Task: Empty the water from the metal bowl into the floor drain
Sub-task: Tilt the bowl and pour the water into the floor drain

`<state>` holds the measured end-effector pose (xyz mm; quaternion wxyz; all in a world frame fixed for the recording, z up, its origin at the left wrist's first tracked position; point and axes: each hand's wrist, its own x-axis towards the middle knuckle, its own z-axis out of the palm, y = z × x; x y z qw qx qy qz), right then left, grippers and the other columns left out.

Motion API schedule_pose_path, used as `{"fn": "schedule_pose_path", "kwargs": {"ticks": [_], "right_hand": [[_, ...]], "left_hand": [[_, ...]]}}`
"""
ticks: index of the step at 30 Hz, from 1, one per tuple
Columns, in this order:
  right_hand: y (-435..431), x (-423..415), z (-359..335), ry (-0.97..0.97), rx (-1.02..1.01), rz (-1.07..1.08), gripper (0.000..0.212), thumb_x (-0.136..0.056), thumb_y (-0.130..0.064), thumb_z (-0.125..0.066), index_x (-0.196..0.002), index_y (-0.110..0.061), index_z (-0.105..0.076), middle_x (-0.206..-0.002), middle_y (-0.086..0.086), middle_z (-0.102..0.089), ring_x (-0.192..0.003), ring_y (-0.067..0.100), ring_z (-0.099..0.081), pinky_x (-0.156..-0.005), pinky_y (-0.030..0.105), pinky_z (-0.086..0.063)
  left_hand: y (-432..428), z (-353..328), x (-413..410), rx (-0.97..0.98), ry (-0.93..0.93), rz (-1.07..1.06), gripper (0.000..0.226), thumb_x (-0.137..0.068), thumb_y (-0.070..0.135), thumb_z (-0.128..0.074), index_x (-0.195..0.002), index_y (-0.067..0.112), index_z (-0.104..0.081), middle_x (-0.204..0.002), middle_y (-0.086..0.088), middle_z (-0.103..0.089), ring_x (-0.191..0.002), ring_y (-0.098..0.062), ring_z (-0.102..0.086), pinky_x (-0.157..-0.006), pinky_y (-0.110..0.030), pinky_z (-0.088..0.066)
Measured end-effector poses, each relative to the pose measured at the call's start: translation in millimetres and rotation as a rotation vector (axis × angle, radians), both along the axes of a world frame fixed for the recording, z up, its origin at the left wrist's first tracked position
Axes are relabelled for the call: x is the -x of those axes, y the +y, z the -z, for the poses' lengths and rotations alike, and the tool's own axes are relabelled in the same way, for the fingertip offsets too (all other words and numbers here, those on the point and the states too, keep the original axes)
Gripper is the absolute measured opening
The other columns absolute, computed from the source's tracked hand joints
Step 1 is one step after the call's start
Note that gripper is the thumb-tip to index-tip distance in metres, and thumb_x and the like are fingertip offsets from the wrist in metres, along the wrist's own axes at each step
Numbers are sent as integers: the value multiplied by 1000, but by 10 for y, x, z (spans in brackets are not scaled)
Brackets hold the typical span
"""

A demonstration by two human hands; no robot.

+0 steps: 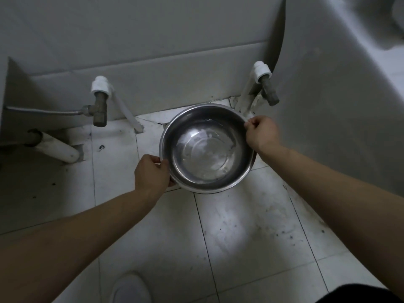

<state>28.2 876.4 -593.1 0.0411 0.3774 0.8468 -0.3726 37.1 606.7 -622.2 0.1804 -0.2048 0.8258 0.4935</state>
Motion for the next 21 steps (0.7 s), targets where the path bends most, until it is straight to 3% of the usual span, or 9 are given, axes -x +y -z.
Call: {"fn": "schedule_pose_path", "kwargs": {"ticks": [3,10,21], "right_hand": [[26,13,27,-4,-13,-7,22,-102,-25,-56,-102,-9,-71,-103,12,-72,-102,29,-66,-98,45,-54],[14,22,22,-41,-44,-28,23,-102,-27,-56,-103,-10,-72,-104,11,-71,-104,30,-66,-99,46,-54],[-122,125,44,-27,17,-13,17,-102,-26,-56,-95,-16,-69,-102,8,-69,-101,25,-65,-97,44,-55]], "left_hand": [[23,62,-3,-22,-17,1,9,-98,18,-60,-101,13,-52,-97,-14,-66,-64,-26,-74,-48,-29,-60],[1,106,-11,-84,-60,-17,10,-98,20,-60,-99,13,-53,-99,-19,-68,-65,-29,-75,-57,-40,-64],[-120,215,64,-49,-42,-44,12,-97,18,-62,-91,19,-51,-96,-16,-68,-60,-25,-75,-52,-34,-62]]}}
